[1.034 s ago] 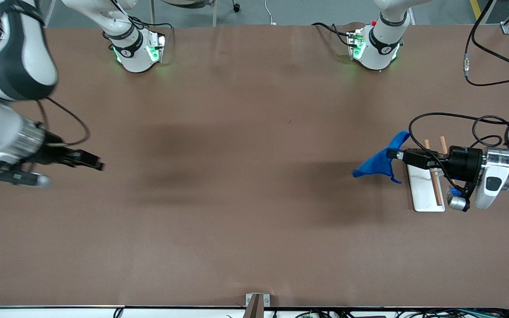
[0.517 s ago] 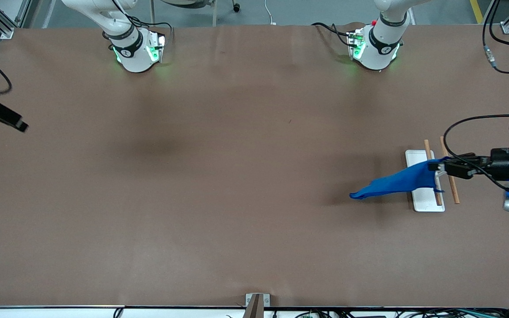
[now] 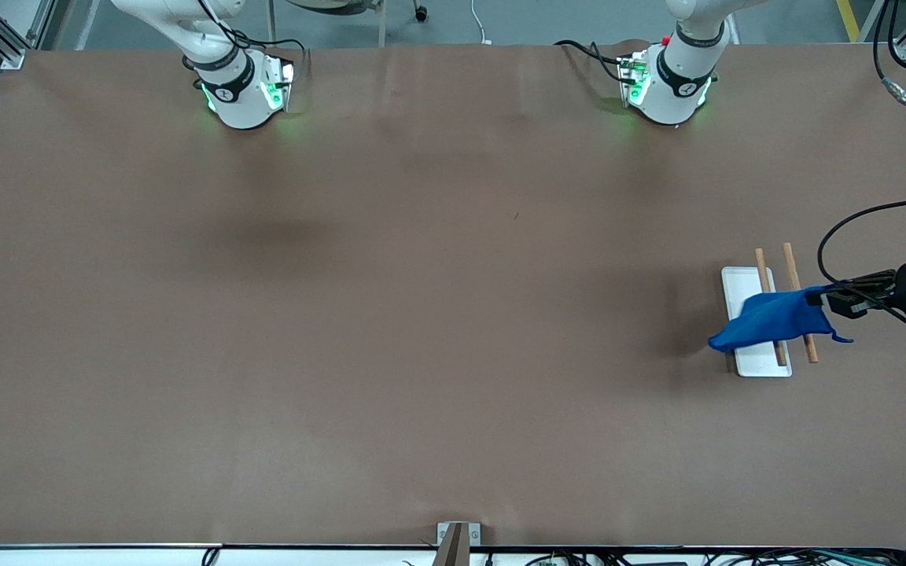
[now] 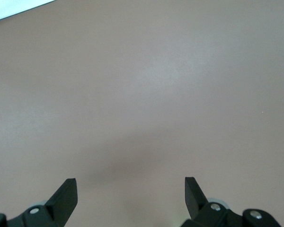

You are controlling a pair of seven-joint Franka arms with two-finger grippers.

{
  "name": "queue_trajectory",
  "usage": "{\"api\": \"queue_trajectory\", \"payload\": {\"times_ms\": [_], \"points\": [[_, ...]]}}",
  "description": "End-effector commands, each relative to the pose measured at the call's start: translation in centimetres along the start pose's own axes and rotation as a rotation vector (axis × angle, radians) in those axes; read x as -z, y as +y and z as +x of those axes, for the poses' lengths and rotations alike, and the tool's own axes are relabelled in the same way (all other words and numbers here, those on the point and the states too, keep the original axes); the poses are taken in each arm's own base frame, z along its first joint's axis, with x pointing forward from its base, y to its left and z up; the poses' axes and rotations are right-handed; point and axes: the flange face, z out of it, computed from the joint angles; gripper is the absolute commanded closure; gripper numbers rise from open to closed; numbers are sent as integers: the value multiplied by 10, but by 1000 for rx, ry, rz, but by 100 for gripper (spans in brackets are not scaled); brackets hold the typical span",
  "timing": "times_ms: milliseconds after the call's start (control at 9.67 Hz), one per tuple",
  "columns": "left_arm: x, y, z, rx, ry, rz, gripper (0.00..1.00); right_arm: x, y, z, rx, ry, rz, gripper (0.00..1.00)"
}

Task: Right arm passes towel to left arm to hang
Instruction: 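Drape the towel over the wooden dowels with the left gripper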

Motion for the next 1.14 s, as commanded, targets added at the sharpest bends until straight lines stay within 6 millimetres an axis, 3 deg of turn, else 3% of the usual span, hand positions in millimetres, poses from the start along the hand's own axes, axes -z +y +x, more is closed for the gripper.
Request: {"api": "queue_trajectory", "payload": {"times_ms": [0,207,414,517,621,931,1034], "points": [[-7,-1,-1,11,5,38,100,1,-7,28,18,-28,-5,0],[-11,0,-5,151,-33,12,100,-2,-10,26,36,-39,-4,0],[-10,14,-18,301,-71,-19,100,-2,-11,26,40,-39,-7,0],[-12,30,-25,381,-79,-14,100,-17,-10,25,41,-68,-9,0],[-16,32,-26,432,-83,-3,100,-24,-9,23,44,-78,-18,0],[-43,12,-19,582,-134,19,100,-22,-14,23,65,-71,-64,0],[-40,-15,-10,625,-137,5,100,-19,-15,24,61,-64,-56,0]]}}
